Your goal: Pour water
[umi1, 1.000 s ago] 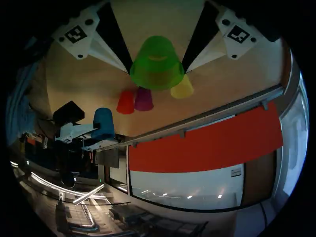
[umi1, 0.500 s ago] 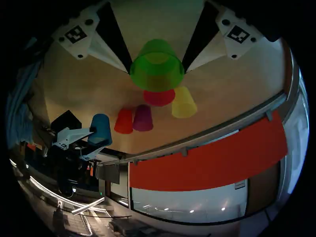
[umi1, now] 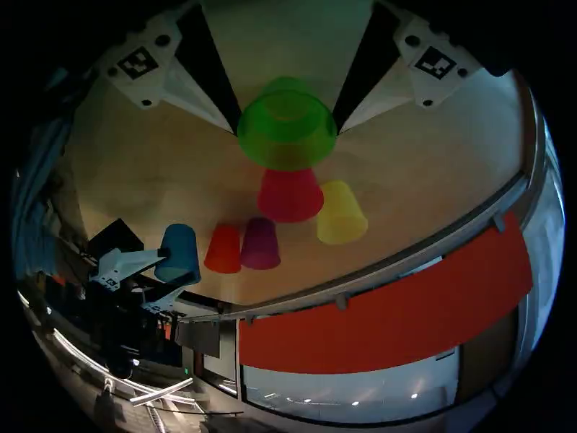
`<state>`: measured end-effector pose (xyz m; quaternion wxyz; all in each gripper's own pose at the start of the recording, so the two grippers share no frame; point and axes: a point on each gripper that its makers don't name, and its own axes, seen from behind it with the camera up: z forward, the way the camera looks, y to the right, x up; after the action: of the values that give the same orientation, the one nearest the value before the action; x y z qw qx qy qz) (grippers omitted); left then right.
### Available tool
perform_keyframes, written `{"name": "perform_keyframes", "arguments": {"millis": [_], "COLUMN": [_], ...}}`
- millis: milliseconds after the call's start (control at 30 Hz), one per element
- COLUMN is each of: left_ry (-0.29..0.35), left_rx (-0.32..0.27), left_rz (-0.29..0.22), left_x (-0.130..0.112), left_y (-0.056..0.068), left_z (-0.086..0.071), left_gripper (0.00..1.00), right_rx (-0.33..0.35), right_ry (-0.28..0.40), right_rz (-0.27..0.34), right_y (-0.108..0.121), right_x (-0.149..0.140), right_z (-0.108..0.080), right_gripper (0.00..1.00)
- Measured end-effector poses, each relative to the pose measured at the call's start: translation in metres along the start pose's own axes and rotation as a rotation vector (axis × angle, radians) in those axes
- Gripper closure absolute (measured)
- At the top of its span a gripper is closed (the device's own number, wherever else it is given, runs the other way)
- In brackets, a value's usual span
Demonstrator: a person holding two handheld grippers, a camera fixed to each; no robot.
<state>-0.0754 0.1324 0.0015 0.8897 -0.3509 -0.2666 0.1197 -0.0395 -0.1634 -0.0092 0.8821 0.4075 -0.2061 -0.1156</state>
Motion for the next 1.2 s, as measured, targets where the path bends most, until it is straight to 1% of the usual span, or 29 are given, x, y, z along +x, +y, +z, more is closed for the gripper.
{"name": "perform_keyframes", "arguments": {"millis": [267, 567, 933, 1067, 1200], "left_ry": [-0.004, -0.004, 0.0, -0.006, -0.014], "left_rx": [-0.001, -0.009, -0.013, -0.005, -0.008], "left_rz": [-0.017, -0.024, -0.041, -0.043, -0.048], "left_x": [-0.004, -0.009, -0.013, -0.015, -0.017], "left_y": [-0.004, -0.002, -0.004, -0.006, -0.005], "left_z": [0.005, 0.01, 0.008, 0.007, 0.005], "left_gripper": [0.12, 0.12, 0.11, 0.02, 0.0], "right_rx": [-0.004, -0.011, -0.012, -0.012, -0.013], "right_ry": [-0.014, -0.031, -0.042, -0.042, -0.047], "right_rz": [0.004, -0.001, 0.002, 0.003, 0.0], "right_y": [0.003, 0.005, 0.004, 0.003, 0.002], "right_x": [-0.007, -0.015, -0.018, -0.017, -0.02], "right_z": [0.003, 0.004, 0.009, 0.009, 0.01], "right_gripper": [0.08, 0.08, 0.08, 0.08, 0.08]}}
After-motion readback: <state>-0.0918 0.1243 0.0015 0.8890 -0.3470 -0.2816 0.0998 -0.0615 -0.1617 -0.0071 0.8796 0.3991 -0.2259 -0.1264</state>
